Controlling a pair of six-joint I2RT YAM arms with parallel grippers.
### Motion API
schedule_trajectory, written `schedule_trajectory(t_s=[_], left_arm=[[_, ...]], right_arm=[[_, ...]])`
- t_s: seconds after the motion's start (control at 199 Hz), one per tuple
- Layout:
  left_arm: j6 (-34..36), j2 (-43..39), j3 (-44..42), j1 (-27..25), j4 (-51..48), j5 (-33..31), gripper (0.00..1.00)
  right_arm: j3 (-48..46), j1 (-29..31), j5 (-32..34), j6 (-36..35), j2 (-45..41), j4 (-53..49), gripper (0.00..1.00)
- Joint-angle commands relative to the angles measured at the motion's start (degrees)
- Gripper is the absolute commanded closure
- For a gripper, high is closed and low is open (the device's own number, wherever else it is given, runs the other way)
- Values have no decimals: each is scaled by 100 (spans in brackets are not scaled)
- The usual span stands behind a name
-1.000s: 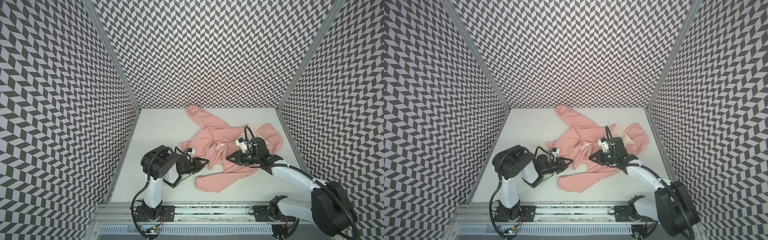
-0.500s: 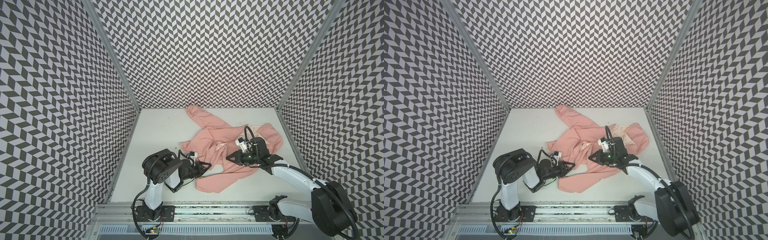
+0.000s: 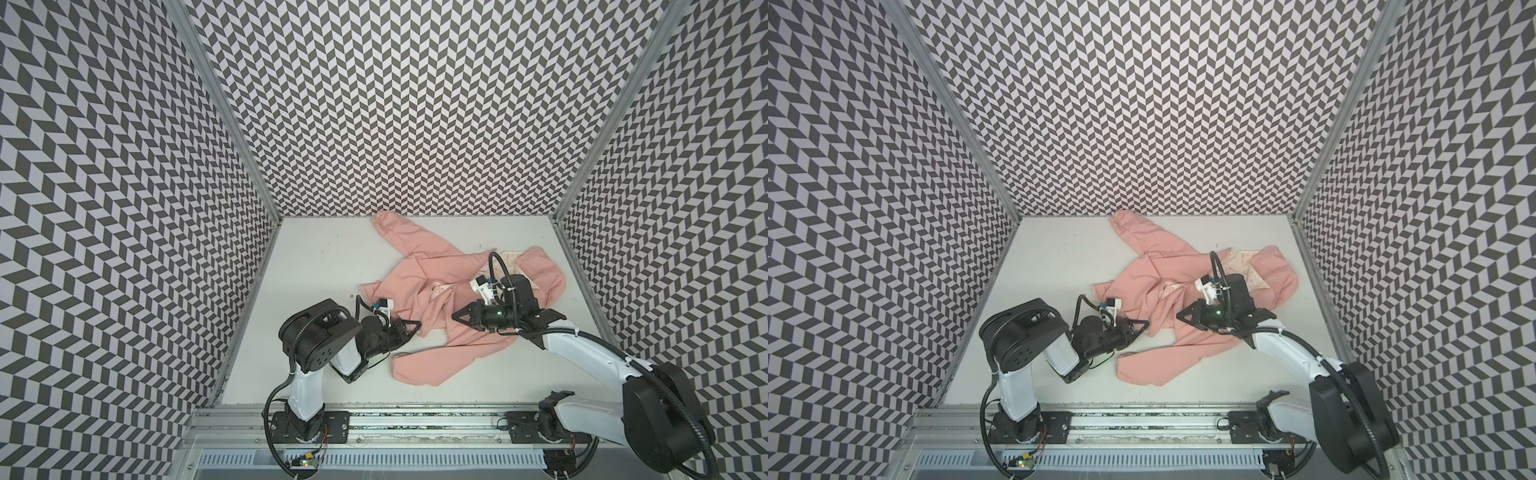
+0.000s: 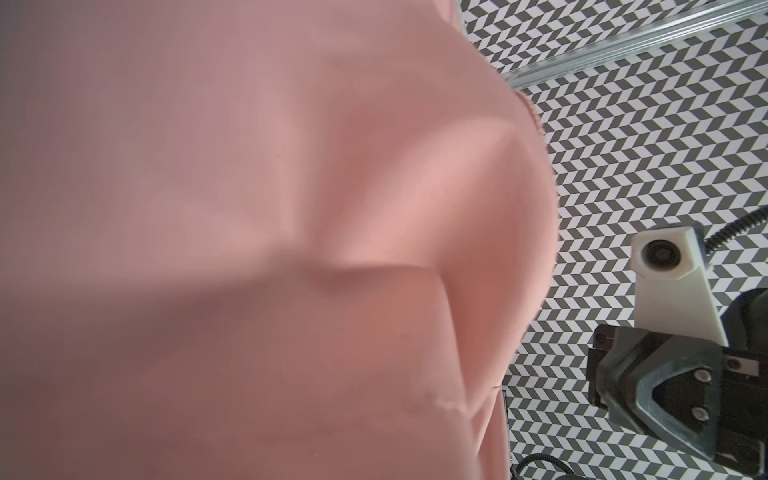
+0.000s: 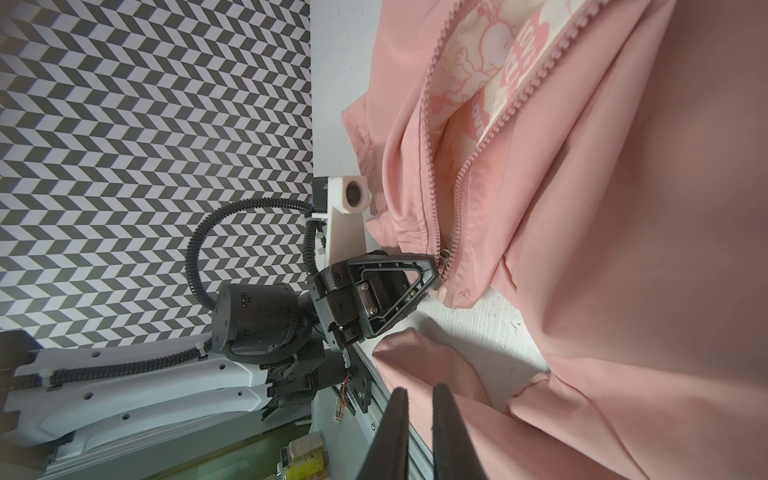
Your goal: Zip up the jacket
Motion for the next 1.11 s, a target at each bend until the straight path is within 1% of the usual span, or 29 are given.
schedule_trajectory(t_s=[0.0, 0.06, 0.171, 0.232, 0.317, 0.443, 0.584, 0.685, 0.781, 0.872, 0.977, 1.103], left_arm=[[48, -47, 82, -13, 142, -66, 89], [82, -84, 76, -13, 140, -44, 91], [203, -380, 6, 106, 148, 138, 100], [188, -528, 74, 279, 141, 514, 100], [61, -645, 377, 510, 101, 1356, 100], [-273, -555, 930, 596, 146, 2322, 100], [-534, -591, 1332, 702, 136, 2938, 100], [-727, -781, 1568, 838, 79, 3346, 100], [-669, -1042, 1794, 918, -395, 3674, 100], [-553, -1289, 1986, 967, -898, 3914, 100], [-323, -1524, 2182, 994, -1506, 4085, 100], [-87, -1669, 2339, 993, -2046, 4190, 100]], right_arm=[[135, -18, -72, 10, -127, 97, 87], [144, -18, -65, 2, -150, 78, 87], [212, -17, -108, -104, -217, -30, 87], [270, -2, -122, -203, -273, -131, 87], [362, -4, -140, -314, -359, -284, 86], [528, -9, -304, -329, -410, -292, 86], [735, -18, -395, -282, -423, -325, 82], [803, -65, -477, -94, -414, -157, 78], [775, -190, -601, 242, -399, 262, 75], [784, -304, -790, 550, -350, 669, 73], [862, -321, -929, 766, -301, 983, 72], [933, -334, -962, 906, -287, 1235, 67]])
